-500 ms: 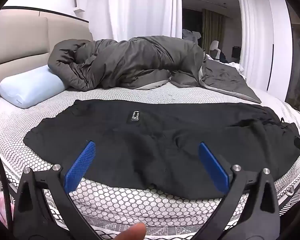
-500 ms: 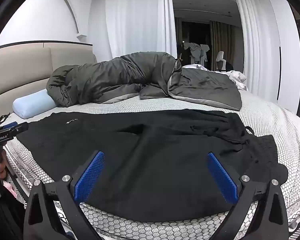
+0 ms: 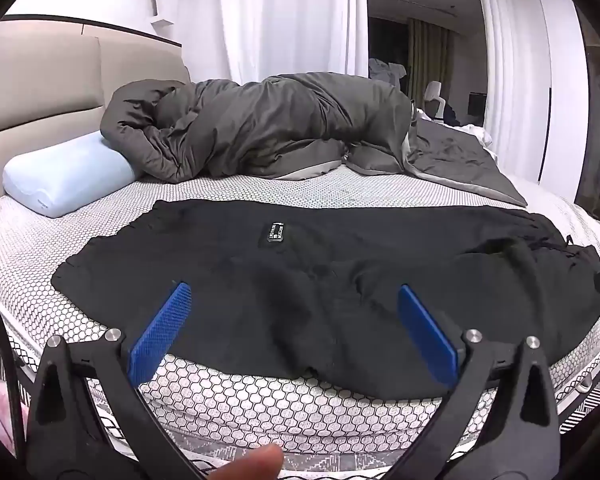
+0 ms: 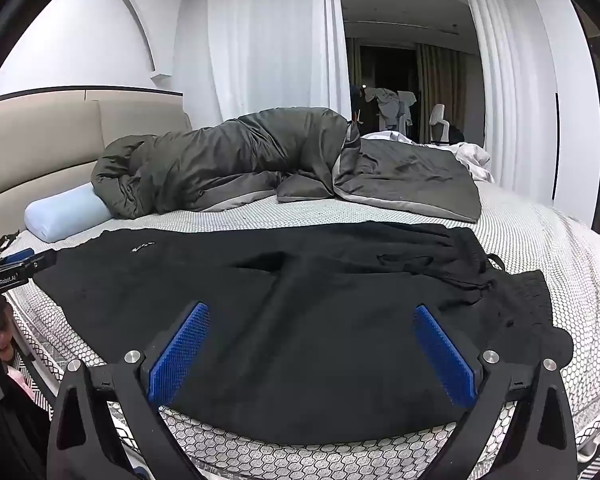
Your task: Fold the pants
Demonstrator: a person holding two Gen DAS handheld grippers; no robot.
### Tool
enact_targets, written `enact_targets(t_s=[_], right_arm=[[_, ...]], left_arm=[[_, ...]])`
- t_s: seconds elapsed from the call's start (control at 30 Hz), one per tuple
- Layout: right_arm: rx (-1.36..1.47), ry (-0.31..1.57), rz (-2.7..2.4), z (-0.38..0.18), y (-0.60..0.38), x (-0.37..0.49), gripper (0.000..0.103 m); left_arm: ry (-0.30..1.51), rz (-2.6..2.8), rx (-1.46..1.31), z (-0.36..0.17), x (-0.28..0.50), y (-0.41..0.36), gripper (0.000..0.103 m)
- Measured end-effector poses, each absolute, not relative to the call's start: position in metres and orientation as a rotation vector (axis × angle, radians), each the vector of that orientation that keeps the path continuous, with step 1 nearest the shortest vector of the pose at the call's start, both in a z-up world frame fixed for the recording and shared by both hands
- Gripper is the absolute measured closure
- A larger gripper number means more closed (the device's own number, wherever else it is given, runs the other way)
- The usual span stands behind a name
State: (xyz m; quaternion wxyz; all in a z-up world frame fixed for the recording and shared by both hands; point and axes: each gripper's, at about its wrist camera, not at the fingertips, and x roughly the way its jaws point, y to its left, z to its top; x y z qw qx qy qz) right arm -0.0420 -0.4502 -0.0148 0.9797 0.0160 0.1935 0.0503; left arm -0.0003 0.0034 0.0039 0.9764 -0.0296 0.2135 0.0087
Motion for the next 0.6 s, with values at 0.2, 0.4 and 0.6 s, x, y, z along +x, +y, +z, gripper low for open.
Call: enact_targets(t_s=[0.2, 0.4, 0.6], right_arm=[[0.028, 0.386, 0.097, -0.014, -0.446, -0.043, 0.0], [0.02, 0.384, 0.096, -0.013, -0.444, -0.044, 0.0], [0.018, 0.384, 0.096, -0.013, -0.444, -0.044, 0.0]], left_arm=[[0.428, 0.02, -0.061, -0.001, -0.001, -0.001, 0.001], [0.428, 0.018, -0.052, -0.004, 0.001, -0.005, 0.001], [0.427, 0.019, -0.052, -0.004, 0.001, -0.007, 0.001]])
